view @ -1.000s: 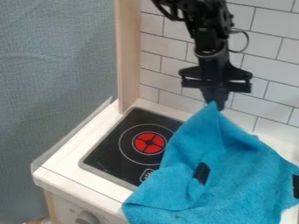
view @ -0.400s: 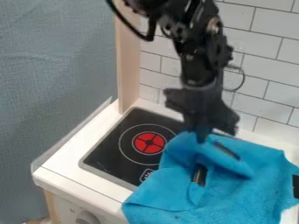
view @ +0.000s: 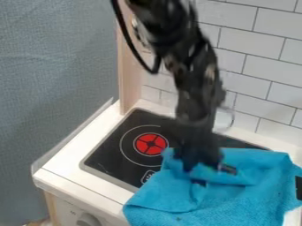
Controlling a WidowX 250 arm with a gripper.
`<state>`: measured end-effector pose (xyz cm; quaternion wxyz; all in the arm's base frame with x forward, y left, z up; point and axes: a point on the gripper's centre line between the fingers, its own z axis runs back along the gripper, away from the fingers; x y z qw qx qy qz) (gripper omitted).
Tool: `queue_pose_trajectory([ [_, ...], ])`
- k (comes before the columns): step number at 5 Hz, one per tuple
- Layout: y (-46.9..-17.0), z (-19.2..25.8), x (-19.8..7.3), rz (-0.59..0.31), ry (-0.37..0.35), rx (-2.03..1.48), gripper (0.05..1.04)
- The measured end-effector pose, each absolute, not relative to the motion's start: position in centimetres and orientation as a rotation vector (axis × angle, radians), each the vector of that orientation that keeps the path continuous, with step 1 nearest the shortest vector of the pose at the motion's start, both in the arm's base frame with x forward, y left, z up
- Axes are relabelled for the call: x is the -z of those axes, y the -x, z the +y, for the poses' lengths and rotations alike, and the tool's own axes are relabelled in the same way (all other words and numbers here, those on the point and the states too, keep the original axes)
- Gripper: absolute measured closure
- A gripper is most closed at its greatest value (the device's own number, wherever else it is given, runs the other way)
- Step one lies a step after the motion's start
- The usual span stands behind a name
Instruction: Fold the cloth from top left to bottom
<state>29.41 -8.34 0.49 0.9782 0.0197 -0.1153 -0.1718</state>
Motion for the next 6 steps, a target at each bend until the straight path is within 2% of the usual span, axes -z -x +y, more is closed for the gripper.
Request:
queue_pose_trajectory([
  [1,-29.3,-8.1,0.8,-0.195,-0.057,0.353,1.014],
  [2,-29.3,-7.9,0.7,-0.175,-0.076,0.337,0.868],
  [3,-29.1,-7.9,0.6,-0.168,-0.079,0.309,0.642],
  [5,-28.9,-8.4,-2.1,-0.194,-0.032,0.267,0.097],
  [6,-29.0,-9.1,-4.2,-0.219,0.012,0.243,0.072],
])
